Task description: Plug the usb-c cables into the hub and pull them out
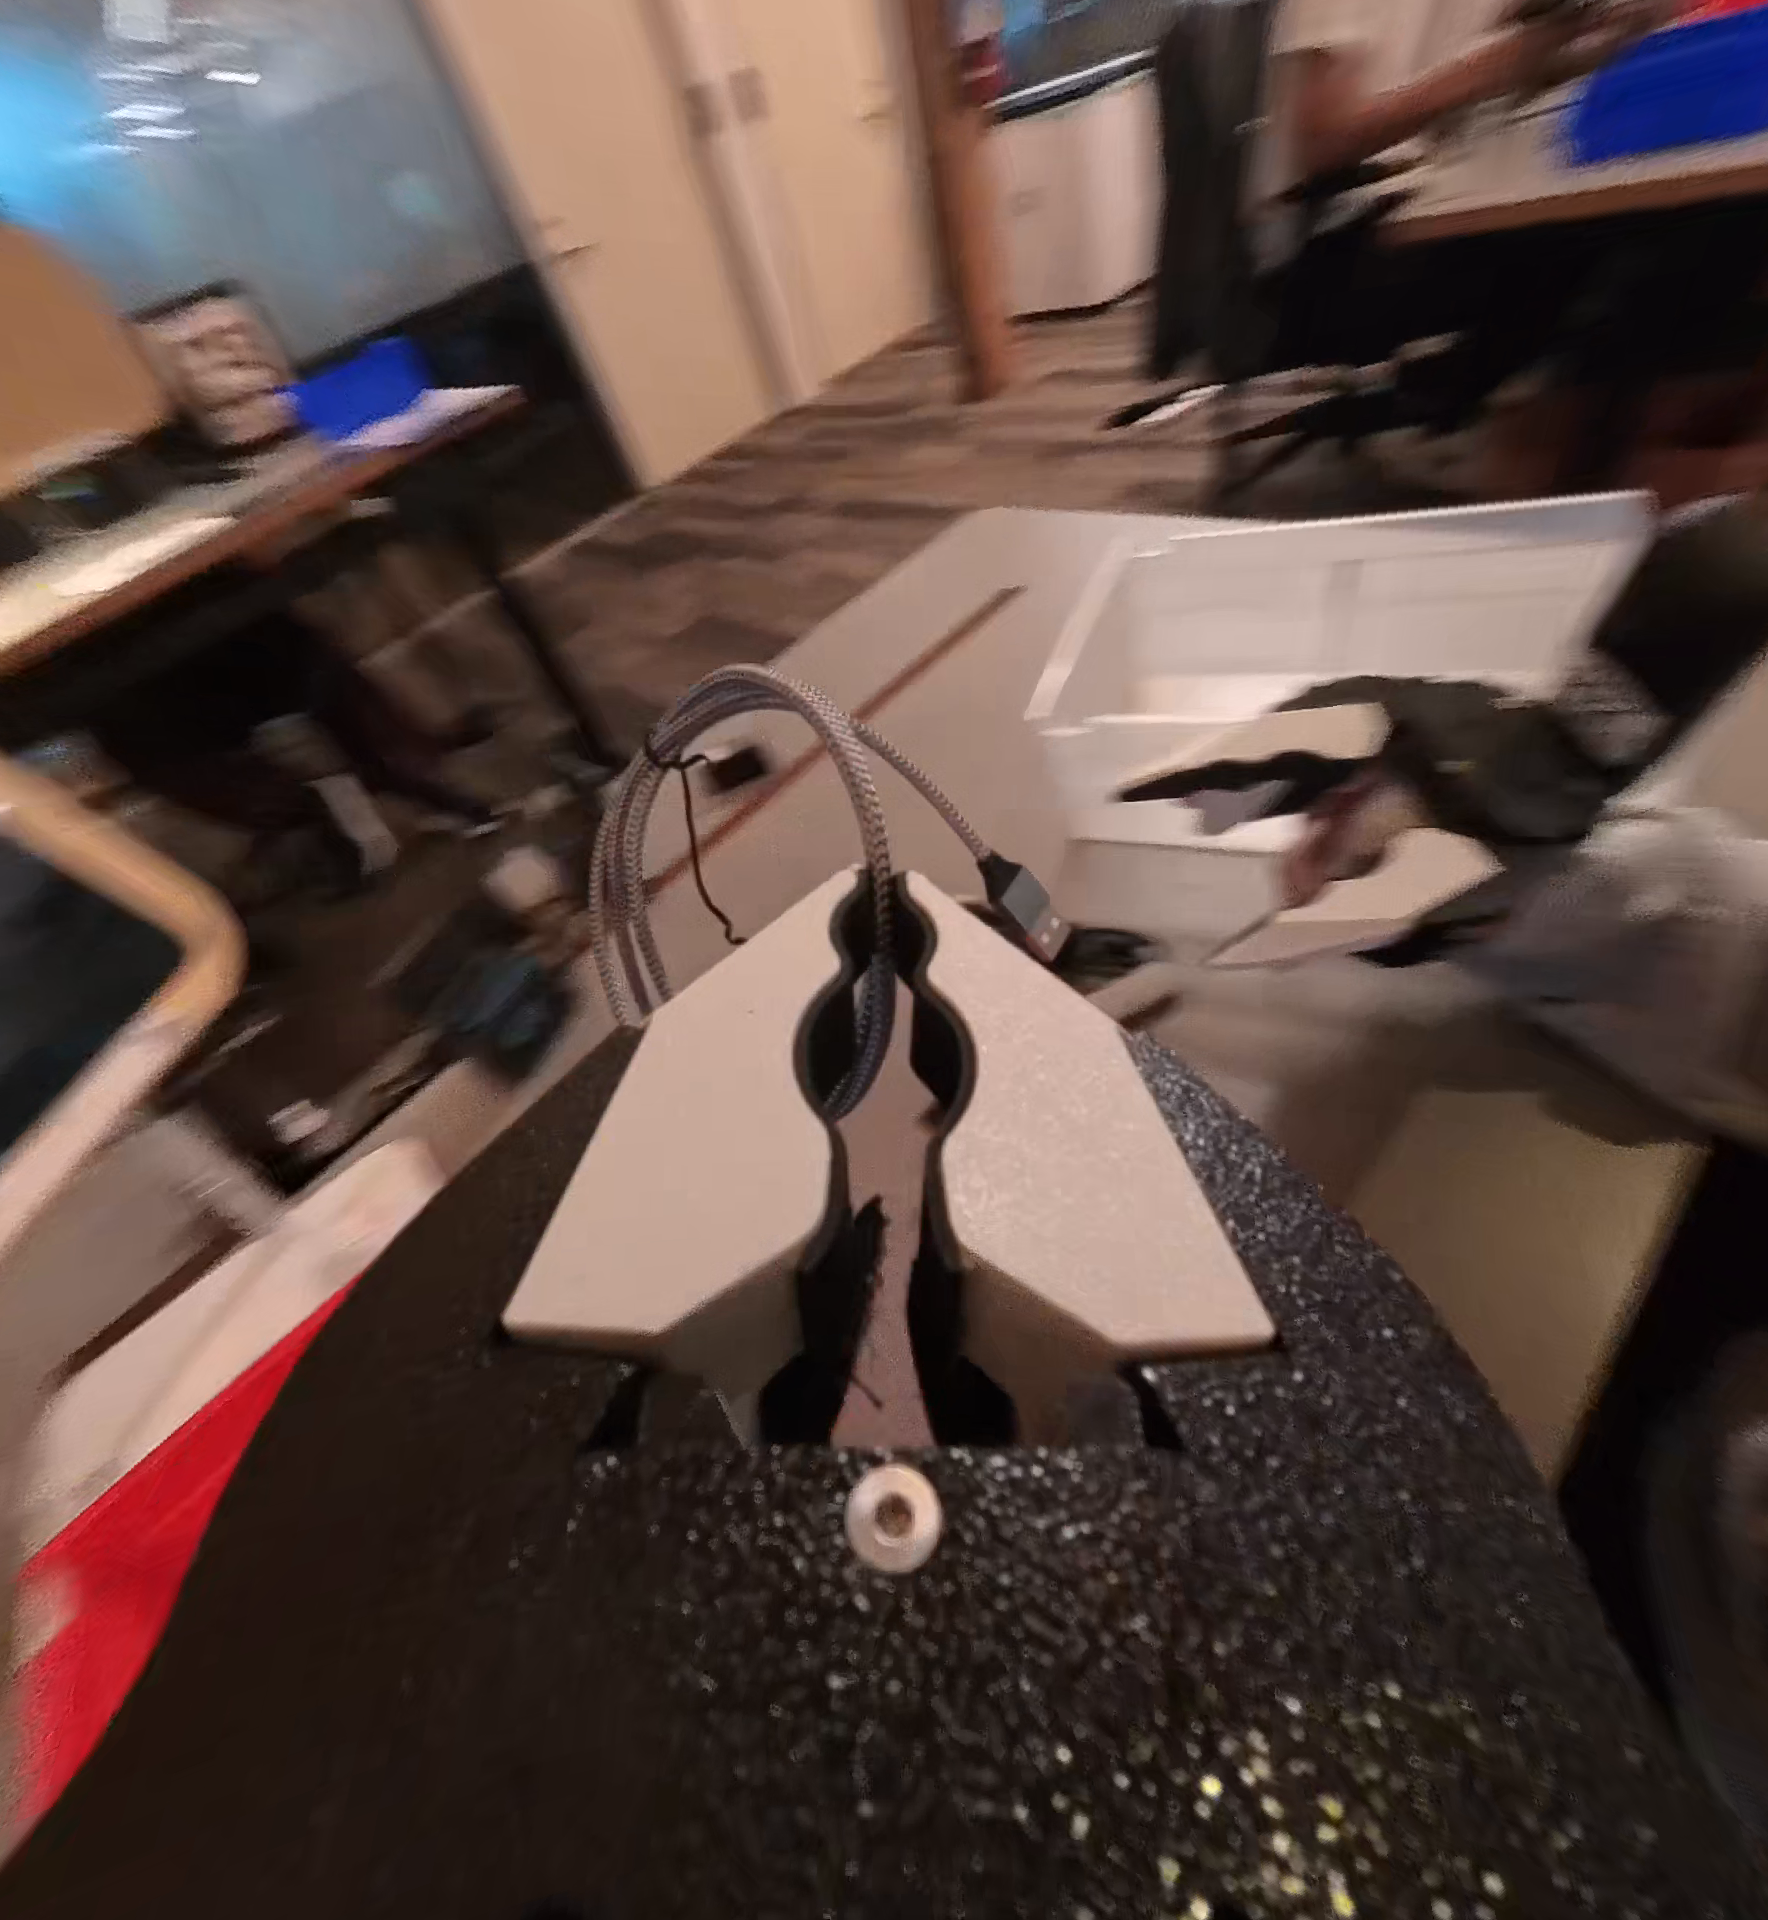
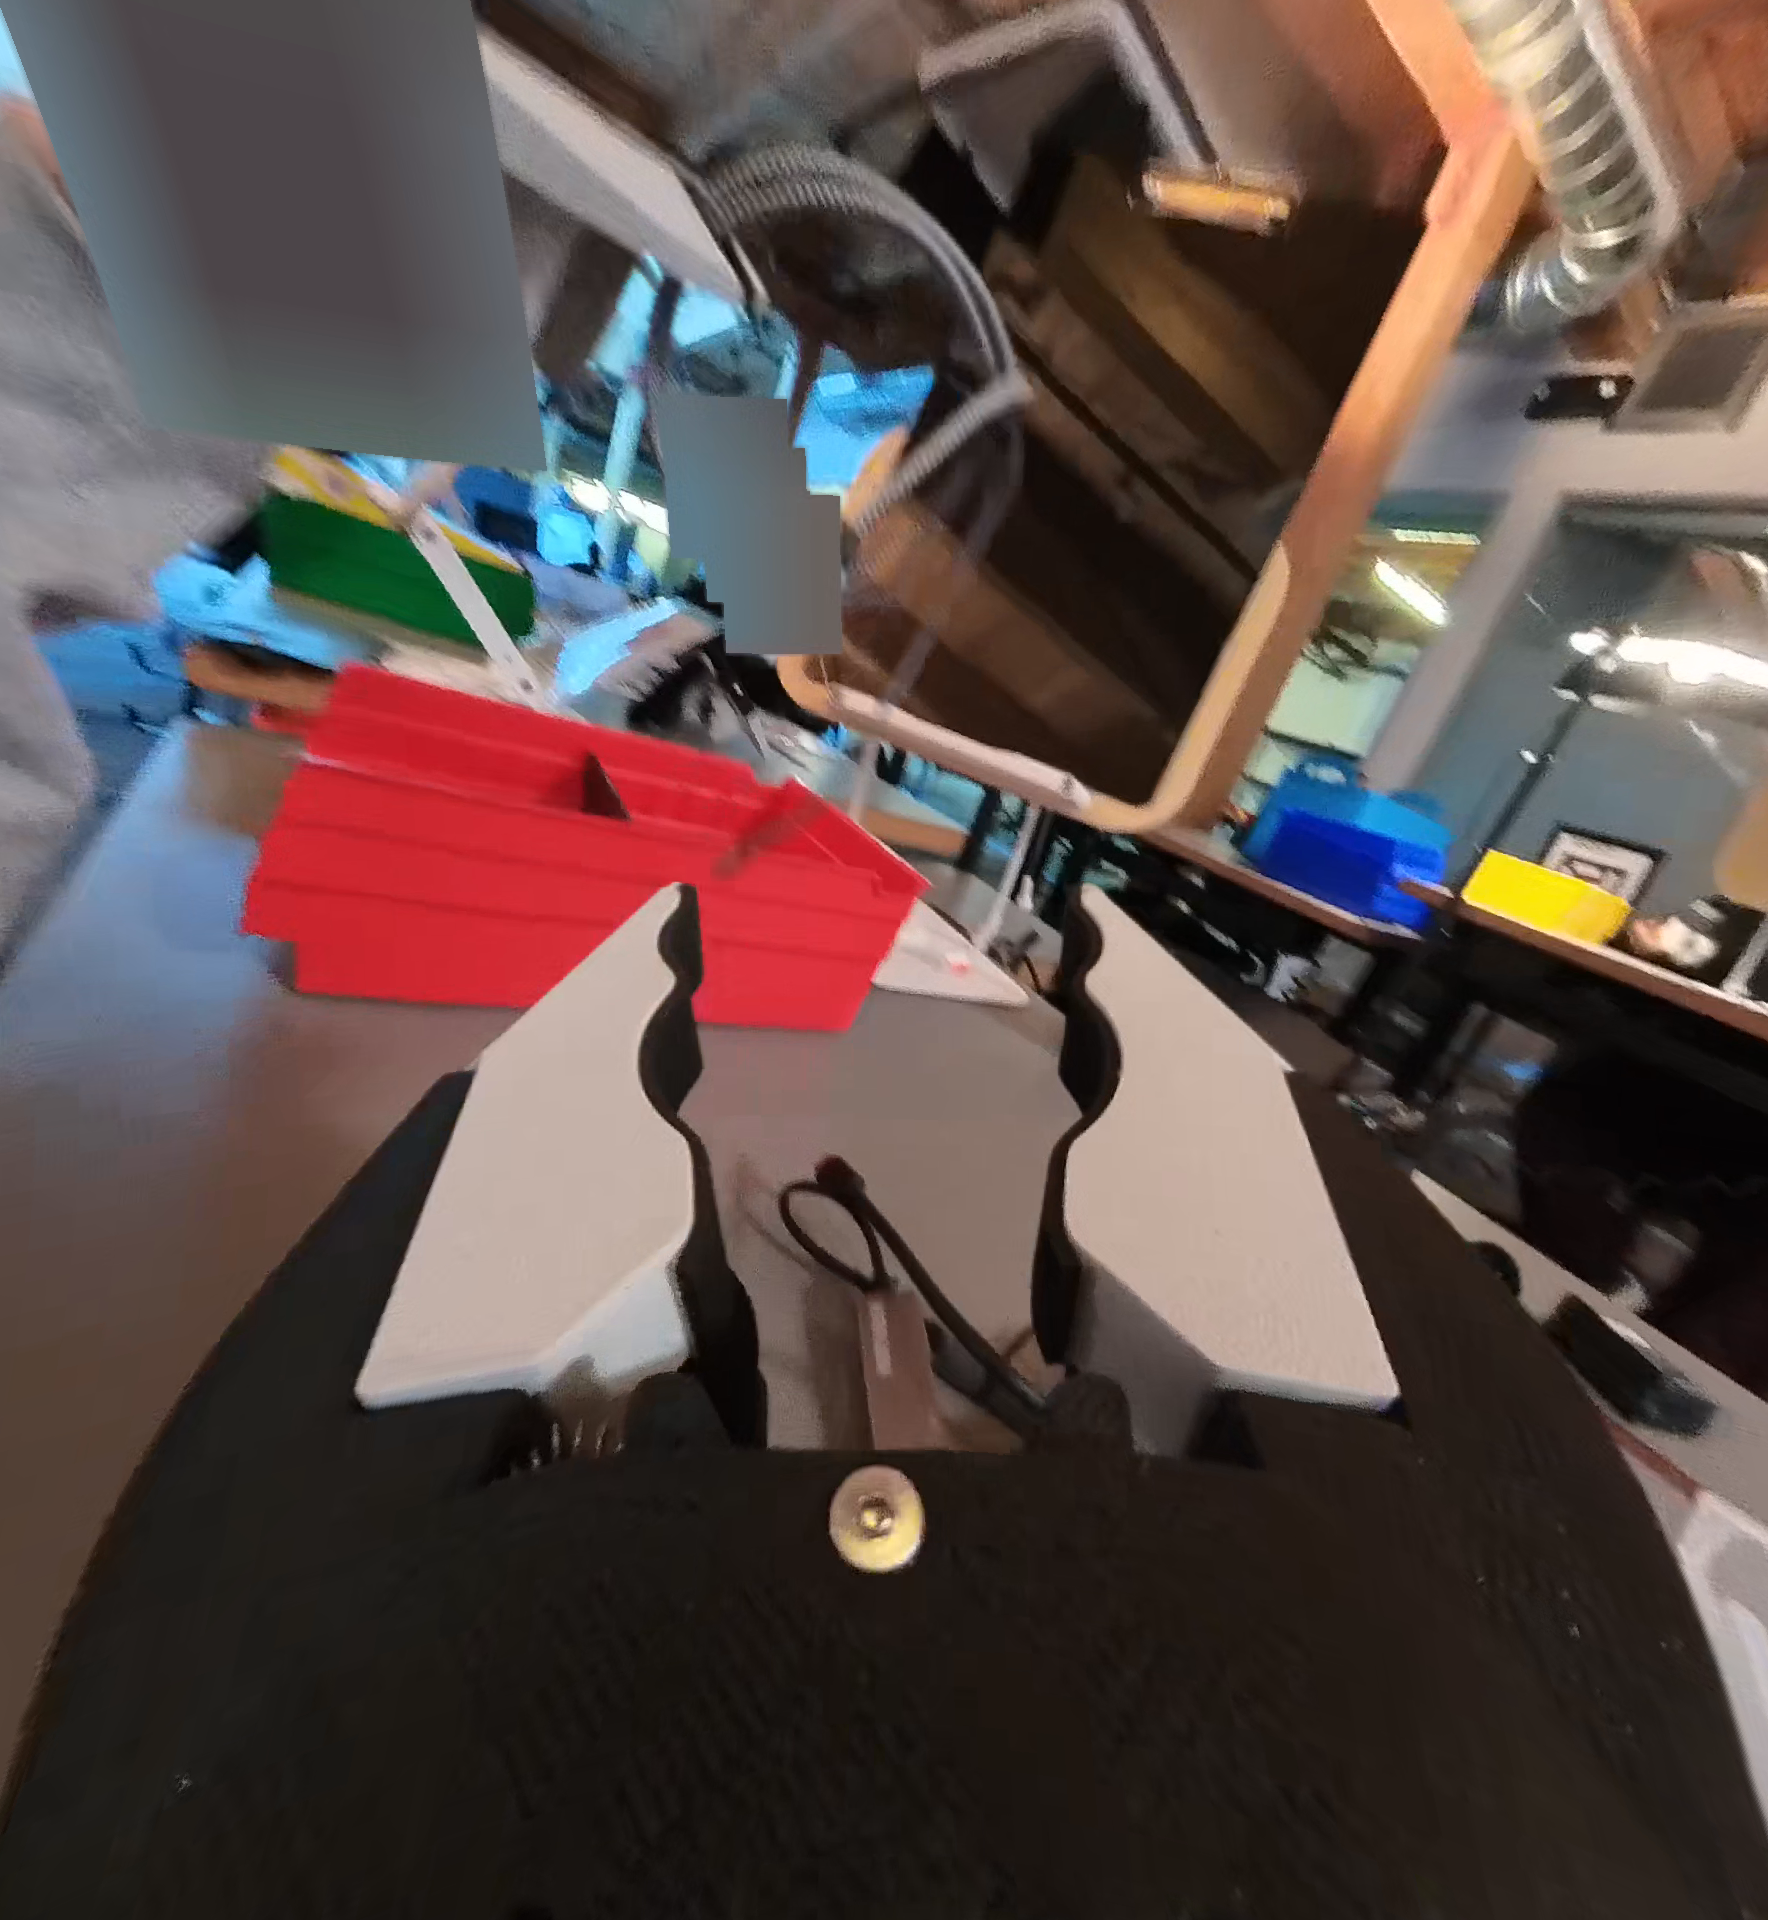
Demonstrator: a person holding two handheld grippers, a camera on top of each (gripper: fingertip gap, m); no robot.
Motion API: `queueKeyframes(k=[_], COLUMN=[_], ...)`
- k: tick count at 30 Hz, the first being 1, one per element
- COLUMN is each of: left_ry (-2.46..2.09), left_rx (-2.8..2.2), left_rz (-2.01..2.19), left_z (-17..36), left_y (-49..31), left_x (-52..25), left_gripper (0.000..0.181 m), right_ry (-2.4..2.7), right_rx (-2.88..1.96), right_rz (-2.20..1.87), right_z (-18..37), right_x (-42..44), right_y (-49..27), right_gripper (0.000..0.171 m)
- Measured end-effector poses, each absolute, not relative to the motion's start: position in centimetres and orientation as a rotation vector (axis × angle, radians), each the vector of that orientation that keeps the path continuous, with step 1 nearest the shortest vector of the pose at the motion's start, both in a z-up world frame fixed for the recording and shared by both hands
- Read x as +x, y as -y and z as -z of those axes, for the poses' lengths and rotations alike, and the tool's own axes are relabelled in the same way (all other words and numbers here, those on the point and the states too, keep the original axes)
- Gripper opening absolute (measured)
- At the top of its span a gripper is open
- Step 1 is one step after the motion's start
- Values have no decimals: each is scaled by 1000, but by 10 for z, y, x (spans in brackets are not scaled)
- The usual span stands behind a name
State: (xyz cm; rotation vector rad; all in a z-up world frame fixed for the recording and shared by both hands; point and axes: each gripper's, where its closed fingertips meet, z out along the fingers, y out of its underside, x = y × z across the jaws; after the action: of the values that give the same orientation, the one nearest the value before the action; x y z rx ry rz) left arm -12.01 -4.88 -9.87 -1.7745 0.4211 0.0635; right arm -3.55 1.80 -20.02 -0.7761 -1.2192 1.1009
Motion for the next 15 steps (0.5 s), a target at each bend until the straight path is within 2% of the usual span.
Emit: queueKeyframes(k=[4, 8, 9, 13, 15], left_ry=[-634, -773, -794, -844, -765], left_rx=[-1782, -1826, -1834, -1842, -1838], left_rz=[342, 591, 629, 707, 671], left_z=[122, 150, 156, 174, 174], left_y=[35, 33, 32, 30, 21], left_x=[-55, -22, -17, -7, -14], left_gripper=[0, 0, 0, 1, 1], right_ry=[1170, 1128, 1137, 1195, 1191], right_rx=[-742, -790, -800, -843, -898], right_rz=[-1264, -1364, -1374, -1352, -1289], right_z=[186, 182, 184, 196, 202], right_x=[-25, -22, -22, -26, -30], right_y=[-13, -23, -24, -26, -36], right_gripper=[83, 78, 72, 13, 8])
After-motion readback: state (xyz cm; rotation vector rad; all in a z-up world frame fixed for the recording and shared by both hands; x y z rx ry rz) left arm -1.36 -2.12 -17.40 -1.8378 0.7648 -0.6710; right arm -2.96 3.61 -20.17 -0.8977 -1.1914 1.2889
